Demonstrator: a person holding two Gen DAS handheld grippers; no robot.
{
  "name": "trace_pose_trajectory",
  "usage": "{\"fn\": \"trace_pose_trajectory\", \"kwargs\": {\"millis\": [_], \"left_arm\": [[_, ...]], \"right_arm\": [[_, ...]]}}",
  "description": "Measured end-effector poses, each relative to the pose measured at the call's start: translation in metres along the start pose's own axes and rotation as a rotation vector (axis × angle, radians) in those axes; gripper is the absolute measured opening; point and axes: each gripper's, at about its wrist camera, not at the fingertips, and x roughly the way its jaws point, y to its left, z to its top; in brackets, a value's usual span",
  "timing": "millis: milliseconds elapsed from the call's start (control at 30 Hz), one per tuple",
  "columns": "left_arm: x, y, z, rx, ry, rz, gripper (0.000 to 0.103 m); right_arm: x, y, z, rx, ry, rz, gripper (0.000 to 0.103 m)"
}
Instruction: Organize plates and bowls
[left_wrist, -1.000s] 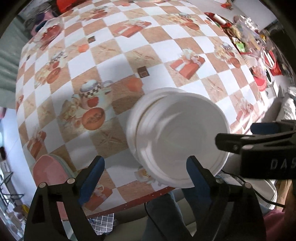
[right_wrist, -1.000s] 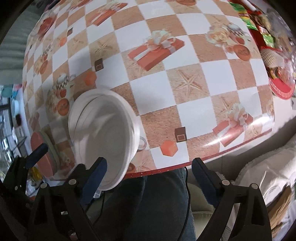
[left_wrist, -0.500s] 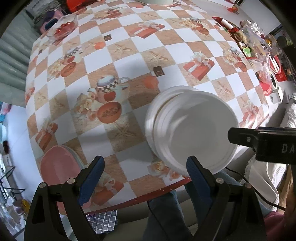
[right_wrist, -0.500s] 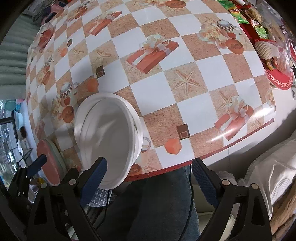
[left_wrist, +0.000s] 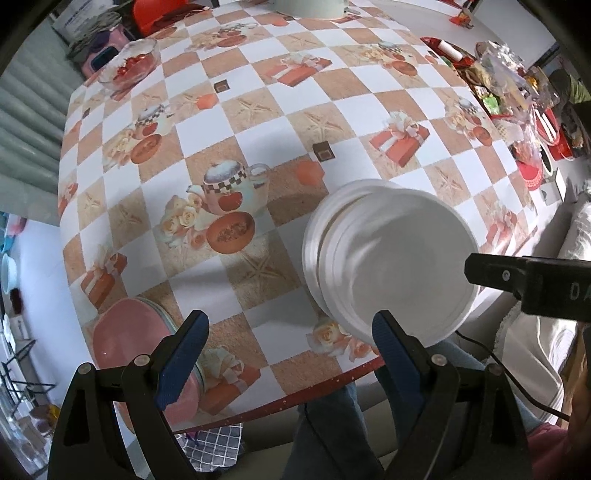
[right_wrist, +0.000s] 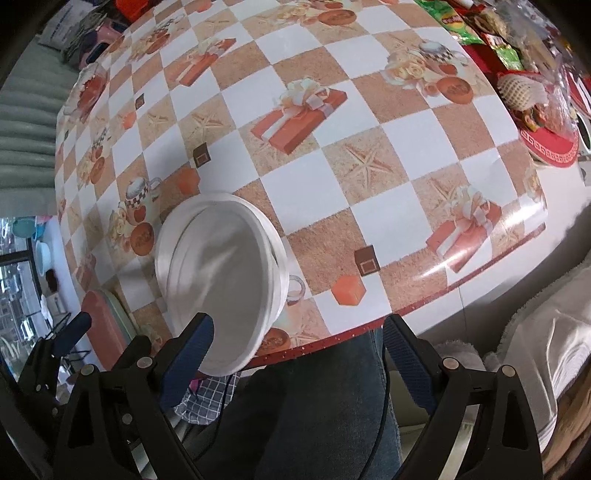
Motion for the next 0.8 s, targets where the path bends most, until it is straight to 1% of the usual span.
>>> {"fn": "trace_pose_trajectory", "kwargs": {"millis": [133, 400, 533, 700, 800], "left_arm": [[0.001, 0.002, -0.001, -0.008, 0.003, -0.007, 0.092], [0.005, 0.013, -0.003, -0.07, 0.012, -0.007, 0.092], [0.015, 0.016, -0.006, -0.13, 0.042, -0.021, 0.092], [0.03, 0.008, -0.003, -0.163, 0.097, -0.028, 0.092], [0.028, -0.001, 0.005, -0.166, 0.082, -0.009, 0.092]], "right_arm": [[0.004, 0.001, -0.002, -0.001, 0.016, -0.006, 0.094], [0.011, 0.005, 0.001, -0.044, 0.029, -0.023, 0.094], [0.015, -0.006, 0.004, -0.031, 0.038, -0.018, 0.094], [0.02, -0.026, 0.014, -0.009, 0.075, -0.008, 0.094], [0.015, -0.03, 0.023, -0.039, 0.071, 0.013, 0.094]]}}
